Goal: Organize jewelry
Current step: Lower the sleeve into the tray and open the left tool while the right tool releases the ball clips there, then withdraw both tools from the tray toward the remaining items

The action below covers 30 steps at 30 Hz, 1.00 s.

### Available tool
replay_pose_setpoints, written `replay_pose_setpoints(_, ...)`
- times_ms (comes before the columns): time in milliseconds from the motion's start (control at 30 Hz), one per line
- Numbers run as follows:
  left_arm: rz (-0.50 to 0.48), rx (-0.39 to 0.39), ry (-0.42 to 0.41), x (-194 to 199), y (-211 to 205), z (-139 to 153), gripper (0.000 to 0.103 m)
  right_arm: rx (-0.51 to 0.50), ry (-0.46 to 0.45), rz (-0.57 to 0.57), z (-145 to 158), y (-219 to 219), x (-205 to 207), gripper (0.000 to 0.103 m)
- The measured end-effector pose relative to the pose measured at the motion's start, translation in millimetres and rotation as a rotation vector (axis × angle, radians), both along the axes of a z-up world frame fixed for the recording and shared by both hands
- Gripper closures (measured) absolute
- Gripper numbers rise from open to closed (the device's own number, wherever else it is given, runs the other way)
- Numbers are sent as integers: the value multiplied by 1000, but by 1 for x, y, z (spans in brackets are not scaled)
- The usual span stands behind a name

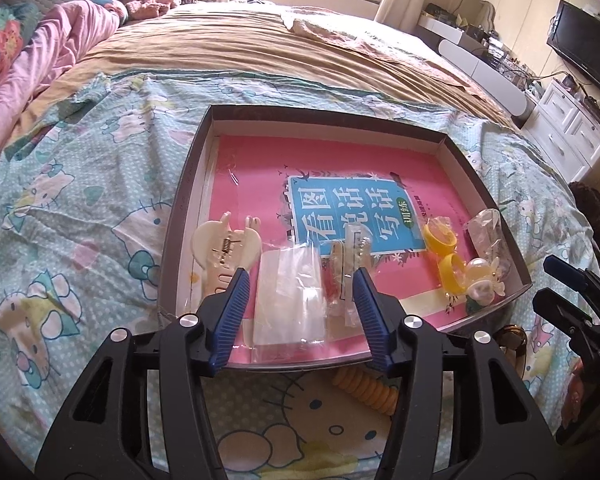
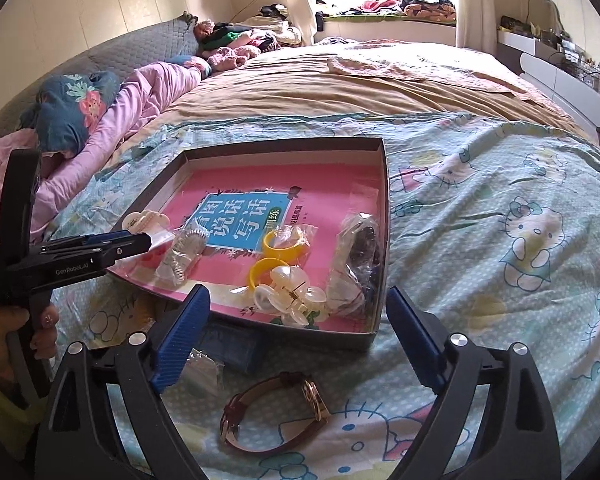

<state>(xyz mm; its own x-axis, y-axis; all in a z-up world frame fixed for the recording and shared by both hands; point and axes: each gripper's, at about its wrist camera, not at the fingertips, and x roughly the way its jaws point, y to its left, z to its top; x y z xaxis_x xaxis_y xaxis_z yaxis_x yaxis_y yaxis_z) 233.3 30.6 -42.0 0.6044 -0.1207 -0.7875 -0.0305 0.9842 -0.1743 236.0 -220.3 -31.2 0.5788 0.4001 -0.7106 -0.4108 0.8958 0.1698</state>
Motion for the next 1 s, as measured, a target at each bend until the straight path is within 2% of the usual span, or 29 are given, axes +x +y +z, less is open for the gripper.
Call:
replay_pose_setpoints(300, 16, -13, -57, -12, 6, 27, 32, 20, -40, 6, 18, -4, -12, 12)
replay_pose_setpoints(367, 24, -19, -72, -16, 9, 34, 21, 23, -50, 9, 22, -3, -15, 12)
replay_pose_setpoints(500, 35, -19, -103, -23, 12, 46, 16, 29, -68, 13, 30, -3, -20, 12)
replay_pose_setpoints(533, 41, -20, -112, -25, 13, 49, 12, 29, -71, 14, 31, -3, -22, 12)
replay_pose_setpoints(1000, 42, -23, -176, -50, 14, 74, 10, 36, -110, 25, 50, -7, -42, 12)
